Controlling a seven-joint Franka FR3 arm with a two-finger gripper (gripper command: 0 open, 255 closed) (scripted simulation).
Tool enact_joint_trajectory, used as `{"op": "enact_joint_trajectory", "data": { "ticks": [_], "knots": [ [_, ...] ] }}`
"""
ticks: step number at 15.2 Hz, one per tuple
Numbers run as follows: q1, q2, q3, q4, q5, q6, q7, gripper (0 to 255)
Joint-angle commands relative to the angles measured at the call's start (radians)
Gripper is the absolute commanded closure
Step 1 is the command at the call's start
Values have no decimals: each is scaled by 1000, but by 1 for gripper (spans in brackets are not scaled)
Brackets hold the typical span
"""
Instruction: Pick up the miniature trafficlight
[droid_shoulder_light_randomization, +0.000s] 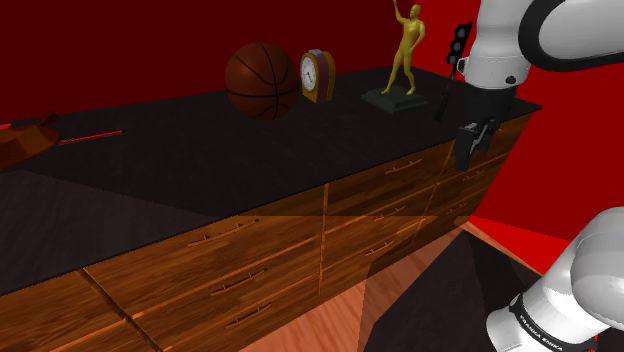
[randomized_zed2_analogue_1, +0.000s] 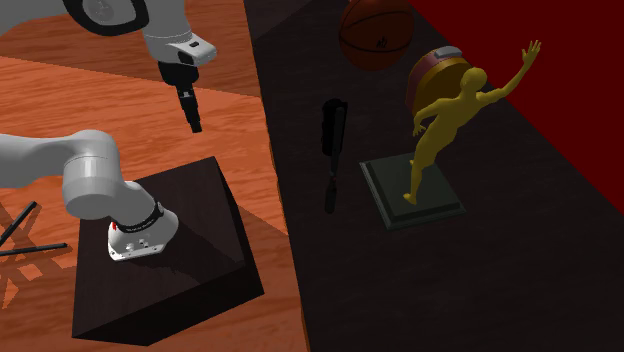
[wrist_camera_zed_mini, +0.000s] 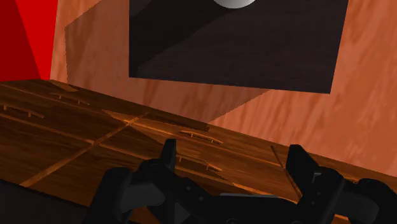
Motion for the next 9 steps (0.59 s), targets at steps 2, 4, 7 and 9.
{"op": "enact_joint_trajectory", "data": {
  "ticks": [2, 4, 7, 9],
  "knots": [
    [-17, 33, 4, 22, -4, 21, 30, 0],
    [-52, 98, 12, 69, -13, 57, 91, 0],
    [-102, 190, 22, 145, -30, 102, 181, 0],
    [-135, 248, 27, 199, -44, 124, 242, 0]
  ]
}}
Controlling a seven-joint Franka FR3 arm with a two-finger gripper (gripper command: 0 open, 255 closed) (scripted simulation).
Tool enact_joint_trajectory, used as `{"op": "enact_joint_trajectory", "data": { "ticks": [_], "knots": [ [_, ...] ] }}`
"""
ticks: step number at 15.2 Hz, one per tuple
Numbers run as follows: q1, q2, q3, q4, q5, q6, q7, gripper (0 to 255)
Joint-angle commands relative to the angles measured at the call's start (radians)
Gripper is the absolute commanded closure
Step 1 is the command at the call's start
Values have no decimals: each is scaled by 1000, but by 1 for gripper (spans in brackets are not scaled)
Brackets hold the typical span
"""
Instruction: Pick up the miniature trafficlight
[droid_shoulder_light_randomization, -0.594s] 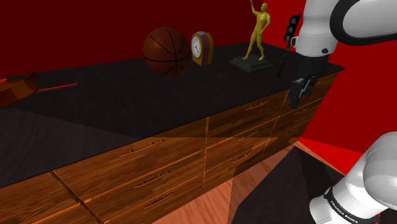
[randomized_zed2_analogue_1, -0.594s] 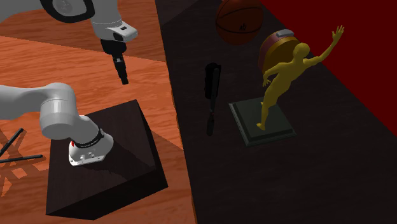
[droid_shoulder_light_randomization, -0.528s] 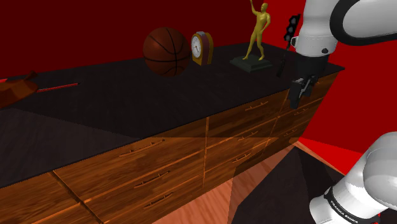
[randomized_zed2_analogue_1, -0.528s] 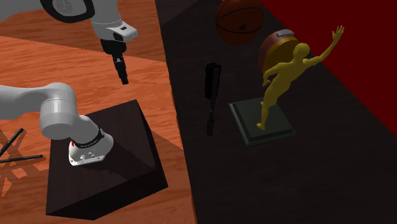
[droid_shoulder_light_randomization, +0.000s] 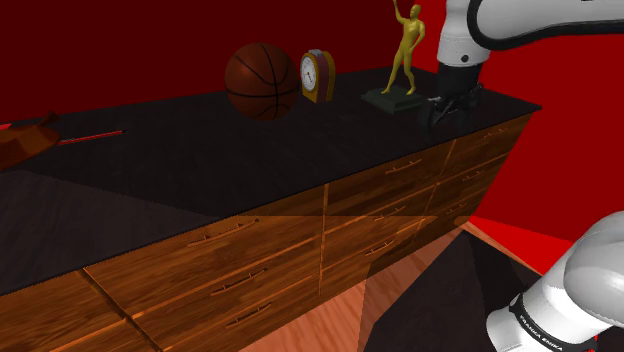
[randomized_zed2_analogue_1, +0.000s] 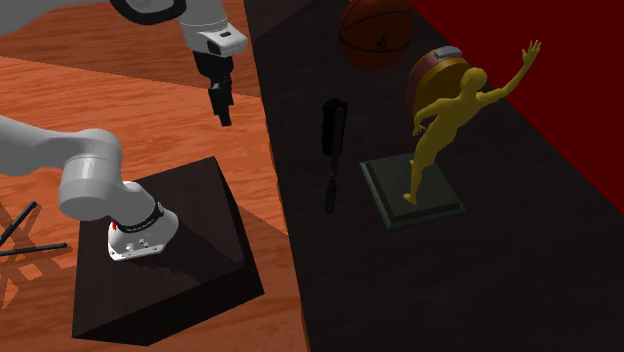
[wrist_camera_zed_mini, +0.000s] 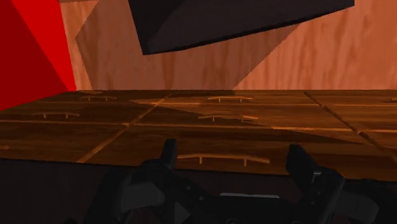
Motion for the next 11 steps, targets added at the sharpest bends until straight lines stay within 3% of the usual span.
{"op": "enact_joint_trajectory", "data": {
  "ticks": [1, 11],
  "knots": [
    [-34, 57, 3, 54, -16, 23, 62, 0],
    [-170, 306, -2, 357, -105, 52, 354, 0]
  ]
}}
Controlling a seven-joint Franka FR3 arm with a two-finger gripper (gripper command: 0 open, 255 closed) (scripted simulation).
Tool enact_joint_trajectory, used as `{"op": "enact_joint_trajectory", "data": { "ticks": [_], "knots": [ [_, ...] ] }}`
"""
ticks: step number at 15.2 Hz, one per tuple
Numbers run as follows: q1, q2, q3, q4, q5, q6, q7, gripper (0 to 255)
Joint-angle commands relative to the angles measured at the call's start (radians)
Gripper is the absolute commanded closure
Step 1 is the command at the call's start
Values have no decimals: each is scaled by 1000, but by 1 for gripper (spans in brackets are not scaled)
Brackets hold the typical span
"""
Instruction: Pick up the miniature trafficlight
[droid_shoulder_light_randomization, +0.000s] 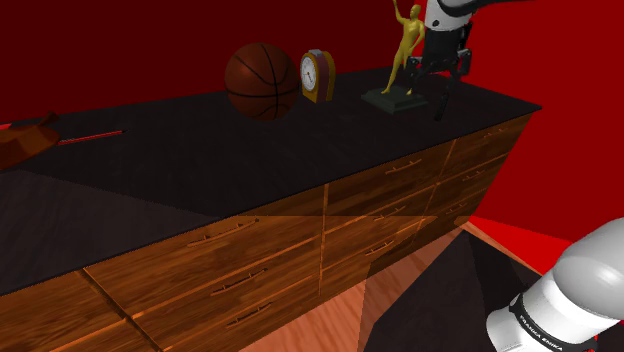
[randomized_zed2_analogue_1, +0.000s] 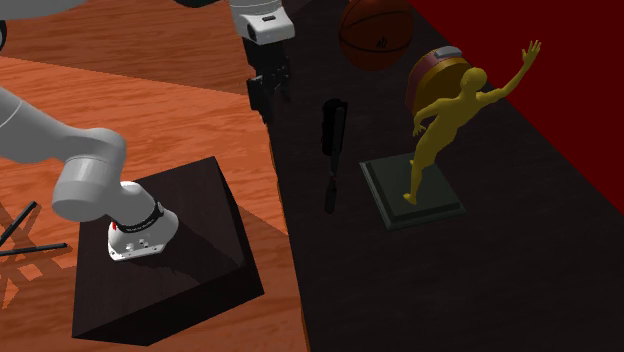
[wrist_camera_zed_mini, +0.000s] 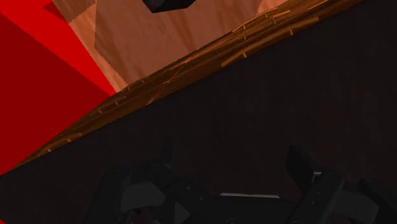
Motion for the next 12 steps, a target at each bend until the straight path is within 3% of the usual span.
{"op": "enact_joint_trajectory", "data": {
  "ticks": [1, 12],
  "knots": [
    [-23, 41, -2, 59, -18, -2, 63, 0],
    [-128, 255, -55, 432, -113, -76, 342, 0]
  ]
}}
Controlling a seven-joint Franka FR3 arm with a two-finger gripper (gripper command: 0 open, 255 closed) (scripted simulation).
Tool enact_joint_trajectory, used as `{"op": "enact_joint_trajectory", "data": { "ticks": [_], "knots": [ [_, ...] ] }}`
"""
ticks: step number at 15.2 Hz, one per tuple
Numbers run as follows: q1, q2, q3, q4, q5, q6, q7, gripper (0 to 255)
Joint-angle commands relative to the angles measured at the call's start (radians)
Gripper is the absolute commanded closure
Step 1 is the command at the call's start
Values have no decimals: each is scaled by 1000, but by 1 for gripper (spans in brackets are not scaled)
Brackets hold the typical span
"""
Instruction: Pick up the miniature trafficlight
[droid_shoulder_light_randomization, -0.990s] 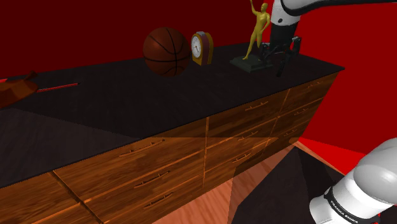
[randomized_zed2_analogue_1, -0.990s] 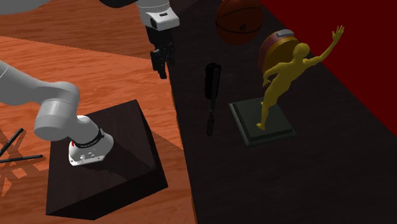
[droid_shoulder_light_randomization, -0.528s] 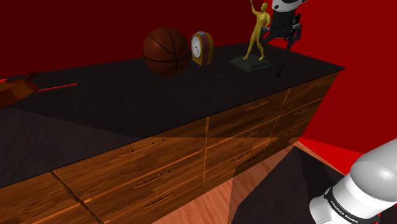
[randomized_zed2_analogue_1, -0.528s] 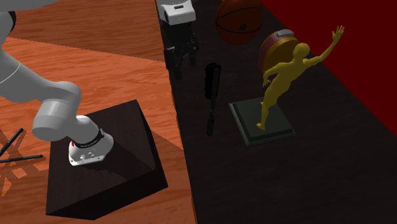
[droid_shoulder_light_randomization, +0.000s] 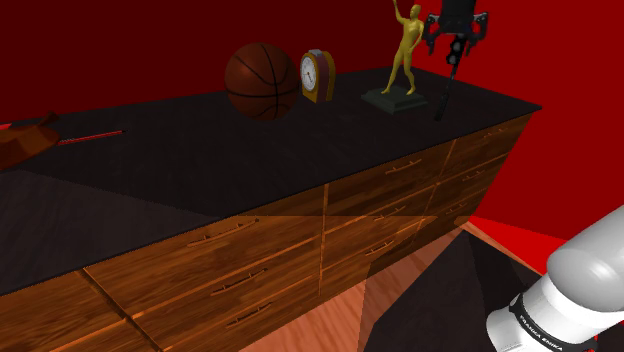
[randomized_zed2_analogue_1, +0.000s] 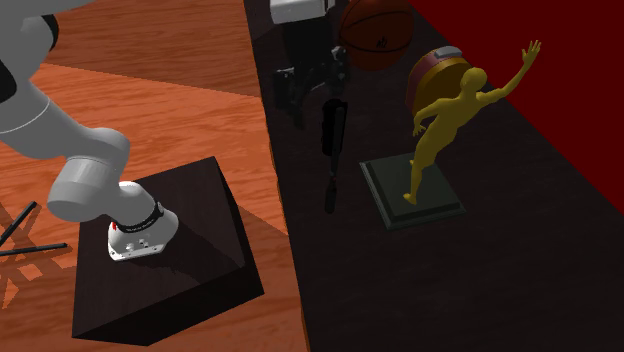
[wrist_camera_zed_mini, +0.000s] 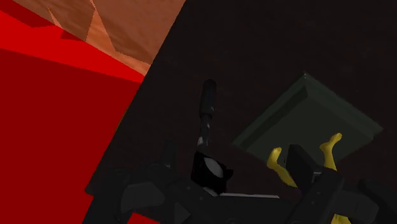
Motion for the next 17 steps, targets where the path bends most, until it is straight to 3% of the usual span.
{"op": "enact_joint_trajectory", "data": {
  "ticks": [1, 2, 9, 12, 13, 17],
  "knots": [
    [-17, 40, -13, 71, -16, -15, 49, 0],
    [-25, 56, -20, 106, -23, -26, 71, 0],
    [-27, 17, -24, -38, -23, 75, 98, 0],
    [-27, 14, -24, -49, -23, 83, 100, 0],
    [-28, 14, -24, -50, -23, 84, 100, 255],
    [-28, 15, -25, -48, -23, 83, 99, 255]
  ]
}}
